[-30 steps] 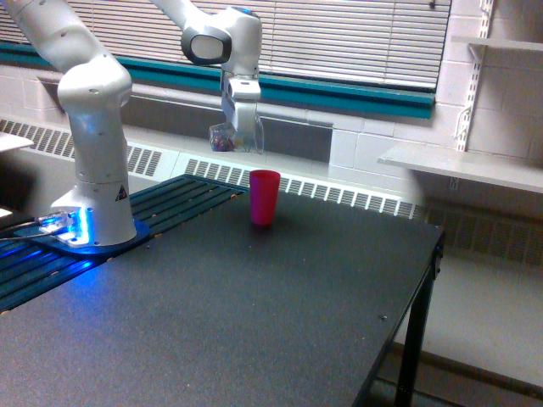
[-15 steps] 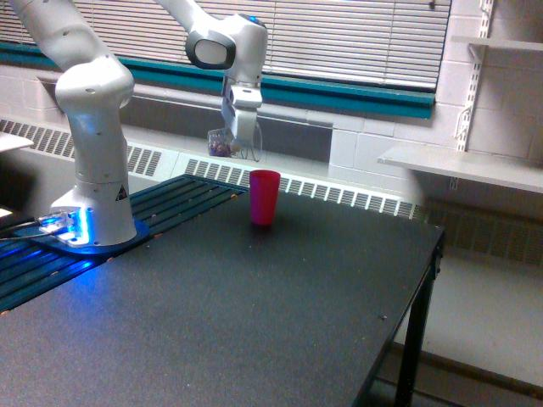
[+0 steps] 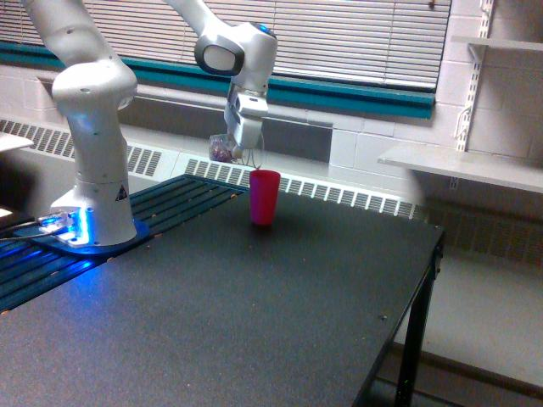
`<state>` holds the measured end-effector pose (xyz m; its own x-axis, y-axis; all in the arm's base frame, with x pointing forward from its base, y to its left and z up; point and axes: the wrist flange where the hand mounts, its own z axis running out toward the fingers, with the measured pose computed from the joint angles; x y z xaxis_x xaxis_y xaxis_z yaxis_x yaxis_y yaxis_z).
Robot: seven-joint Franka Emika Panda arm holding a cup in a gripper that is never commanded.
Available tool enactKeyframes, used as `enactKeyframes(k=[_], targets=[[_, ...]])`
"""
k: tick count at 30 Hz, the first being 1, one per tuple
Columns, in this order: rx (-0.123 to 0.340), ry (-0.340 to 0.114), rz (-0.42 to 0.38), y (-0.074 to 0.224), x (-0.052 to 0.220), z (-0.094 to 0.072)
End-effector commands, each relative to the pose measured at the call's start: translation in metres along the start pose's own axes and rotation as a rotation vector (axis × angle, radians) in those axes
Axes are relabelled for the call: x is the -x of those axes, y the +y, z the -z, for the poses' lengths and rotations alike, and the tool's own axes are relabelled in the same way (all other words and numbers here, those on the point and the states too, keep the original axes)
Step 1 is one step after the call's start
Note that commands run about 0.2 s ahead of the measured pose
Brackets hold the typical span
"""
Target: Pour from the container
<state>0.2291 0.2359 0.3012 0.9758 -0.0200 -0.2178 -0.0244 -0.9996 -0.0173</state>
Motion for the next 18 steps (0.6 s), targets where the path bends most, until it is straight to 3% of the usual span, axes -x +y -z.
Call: enactKeyframes(k=[1, 18], targets=[[0.005, -0.006, 0.034, -0.005, -0.010, 0.004], [0.028, -0.042, 0.073, -0.021, -0.024, 0.001]])
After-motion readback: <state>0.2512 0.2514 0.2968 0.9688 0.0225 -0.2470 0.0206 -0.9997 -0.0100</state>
